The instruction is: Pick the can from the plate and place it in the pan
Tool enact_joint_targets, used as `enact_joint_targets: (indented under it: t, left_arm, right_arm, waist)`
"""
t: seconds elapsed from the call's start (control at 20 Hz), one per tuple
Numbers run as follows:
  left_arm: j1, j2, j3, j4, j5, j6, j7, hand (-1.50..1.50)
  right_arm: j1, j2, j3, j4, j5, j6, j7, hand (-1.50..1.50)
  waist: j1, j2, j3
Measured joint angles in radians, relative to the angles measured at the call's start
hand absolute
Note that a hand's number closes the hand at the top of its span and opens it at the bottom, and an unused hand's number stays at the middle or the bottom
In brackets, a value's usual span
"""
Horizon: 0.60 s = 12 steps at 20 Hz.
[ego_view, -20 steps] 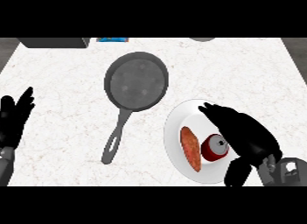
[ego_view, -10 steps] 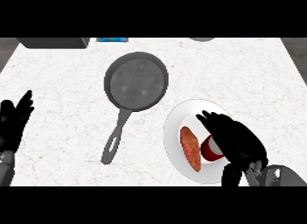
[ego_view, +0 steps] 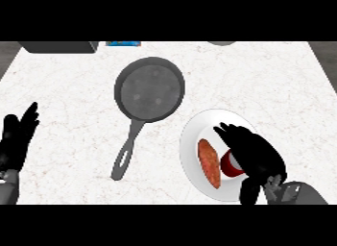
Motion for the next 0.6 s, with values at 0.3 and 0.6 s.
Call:
enact_joint_targets:
  t: [0.3, 0.6]
  left_arm:
    - [-0.026, -0.01, 0.042, 0.036, -0.021, -0.04, -0.013, 0.0]
    - [-0.049, -0.031, 0.06, 0.059, -0.045, -0.05, -0.011, 0.0]
  right_arm:
    - [0.029, 0.052, -0.023, 0.015, 0.063, 0.027, -0.025, -1.5]
    - [0.013, 0.083, -0.058, 0.104, 0.117, 0.027, -0.078, -1.5]
  waist:
    - [-0.002, 0.0, 0.0]
    - [-0.001, 0.001, 0.0]
